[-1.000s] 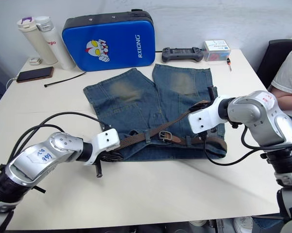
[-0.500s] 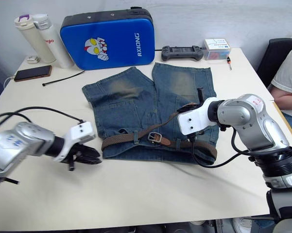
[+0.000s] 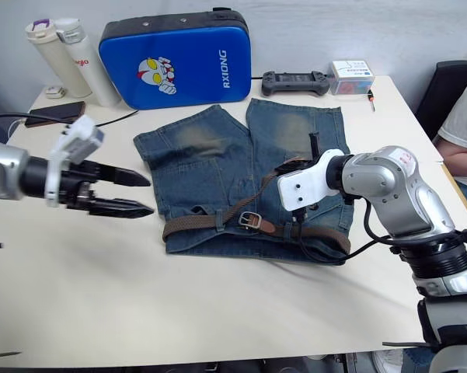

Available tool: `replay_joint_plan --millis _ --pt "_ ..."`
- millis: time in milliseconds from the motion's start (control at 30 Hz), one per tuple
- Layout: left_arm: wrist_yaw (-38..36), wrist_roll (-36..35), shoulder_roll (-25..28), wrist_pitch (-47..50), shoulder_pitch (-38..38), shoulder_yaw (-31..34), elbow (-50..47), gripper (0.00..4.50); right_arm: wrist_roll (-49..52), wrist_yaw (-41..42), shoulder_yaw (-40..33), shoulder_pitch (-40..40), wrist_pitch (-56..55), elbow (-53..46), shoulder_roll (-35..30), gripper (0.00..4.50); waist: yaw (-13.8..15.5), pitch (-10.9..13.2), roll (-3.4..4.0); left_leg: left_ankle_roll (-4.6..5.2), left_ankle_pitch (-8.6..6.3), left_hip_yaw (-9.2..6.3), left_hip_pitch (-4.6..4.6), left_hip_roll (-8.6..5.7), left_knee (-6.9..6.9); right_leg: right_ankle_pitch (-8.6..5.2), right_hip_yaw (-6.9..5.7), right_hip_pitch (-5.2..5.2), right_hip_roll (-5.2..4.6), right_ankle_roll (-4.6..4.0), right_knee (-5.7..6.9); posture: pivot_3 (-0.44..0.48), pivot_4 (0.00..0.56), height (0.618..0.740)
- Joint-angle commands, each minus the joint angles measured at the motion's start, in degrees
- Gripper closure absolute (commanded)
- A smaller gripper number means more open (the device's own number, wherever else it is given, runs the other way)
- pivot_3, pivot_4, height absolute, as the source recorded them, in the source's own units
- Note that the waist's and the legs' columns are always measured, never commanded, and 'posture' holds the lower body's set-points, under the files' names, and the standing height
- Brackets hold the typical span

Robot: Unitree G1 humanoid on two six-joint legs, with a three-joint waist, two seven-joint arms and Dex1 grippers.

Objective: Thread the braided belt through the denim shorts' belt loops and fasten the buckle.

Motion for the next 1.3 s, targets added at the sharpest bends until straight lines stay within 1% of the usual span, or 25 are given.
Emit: replay_joint_plan --millis 33,133,200,267,333,433,600,800,900,1033,1100,1300 --pt "10.2 -0.5 -9.3 4.4 -4.2 -0.4 -3.6 0.93 -0.2 -1.4 -1.7 -0.1 0.8 -2.9 0.1 4.5 0.0 0.0 0.0 0.0 0.0 0.0 -0.07 0.01 0.04 0.0 0.0 -0.07 0.01 0.0 0.02 0.0 0.15 0.74" --pt "16.5 0.7 -16.1 6.6 -5.8 -2.5 -6.7 2.22 -1.1 -1.4 -1.8 0.3 2.9 -3.7 0.1 4.5 -0.1 0.0 -0.01 0.0 0.0 -0.02 -0.26 0.01 0.17 0.04 -0.01 -0.17 0.02 0.06 0.07 0.0 0.15 0.74" --pt "21.5 1.9 -21.1 8.0 -6.9 -3.4 -7.4 2.22 -1.5 -1.3 -1.8 0.6 4.6 -4.3 0.2 4.5 0.0 0.0 -0.01 0.0 0.0 0.0 -0.28 0.01 0.19 0.04 0.02 -0.22 0.03 0.07 0.12 0.0 0.15 0.74" --pt "26.8 4.3 -27.1 7.9 -8.4 -5.9 -7.0 2.22 -1.9 -1.2 -1.4 0.5 6.1 -5.0 0.7 4.5 0.1 0.0 -0.01 -0.01 0.01 0.0 -0.3 0.01 0.25 0.04 0.01 -0.23 0.03 0.07 0.19 0.0 0.15 0.74" --pt "29.8 6.3 -30.1 7.5 -9.3 -7.7 -6.6 2.22 -2.0 -1.2 -1.3 0.4 7.1 -5.5 0.9 4.5 0.1 0.0 -0.01 -0.01 0.01 0.0 -0.31 0.0 0.32 0.04 0.01 -0.22 0.03 0.07 0.23 0.0 0.15 0.74" --pt "32.3 8.1 -32.9 7.2 -9.9 -8.9 -5.5 2.22 -2.4 -1.0 -1.1 0.5 8.2 -6.0 1.2 4.5 -0.1 0.0 0.0 -0.03 0.02 0.02 -0.3 0.0 0.33 0.04 0.04 -0.24 0.05 0.08 0.28 0.0 0.15 0.74" --pt "34.2 11.0 -35.0 5.4 -10.0 -12.3 -4.9 2.22 -3.0 -1.1 -0.9 0.4 9.4 -6.4 1.5 4.5 0.1 0.0 -0.01 -0.07 0.04 0.02 -0.29 0.01 0.32 0.04 0.05 -0.27 0.07 0.07 0.31 0.0 0.15 0.74" --pt "38.7 12.9 -41.5 4.7 -10.7 -10.7 -4.1 2.22 -2.9 -0.3 -0.8 1.0 10.7 -7.6 1.4 4.5 0.3 0.0 0.0 -0.06 0.04 0.01 -0.32 -0.01 0.42 0.04 0.03 -0.25 0.05 0.07 0.31 0.0 0.15 0.74" --pt "40.2 14.5 -42.8 3.8 -11.5 -11.0 -3.4 2.22 -2.8 0.3 -0.8 1.5 11.5 -8.6 1.3 4.5 0.3 0.0 -0.01 -0.06 0.04 0.02 -0.32 -0.01 0.44 0.04 0.03 -0.26 0.06 0.07 0.32 0.0 0.15 0.74" --pt "40.8 17.0 -42.6 1.8 -12.1 -13.1 -2.4 2.22 -2.7 0.8 -0.9 1.8 12.4 -9.6 1.3 4.5 0.0 0.0 0.0 -0.07 0.04 0.03 -0.3 0.0 0.44 0.04 0.04 -0.26 0.07 0.07 0.38 0.0 0.15 0.74" --pt "41.2 17.9 -43.4 0.8 -12.2 -14.0 -1.4 2.22 -2.6 1.2 -0.8 1.8 12.9 -10.0 1.6 4.5 0.1 0.0 0.0 -0.08 0.04 0.03 -0.3 0.0 0.44 0.04 0.04 -0.26 0.07 0.07 0.4 0.0 0.15 0.74" --pt "39.4 21.3 -42.4 -2.0 -12.2 -18.4 -0.2 2.22 -2.5 1.9 -0.6 1.4 14.4 -10.6 2.1 4.5 0.2 0.0 0.0 -0.08 0.04 0.02 -0.31 -0.01 0.51 0.04 0.04 -0.26 0.06 0.08 0.41 0.0 0.15 0.74"
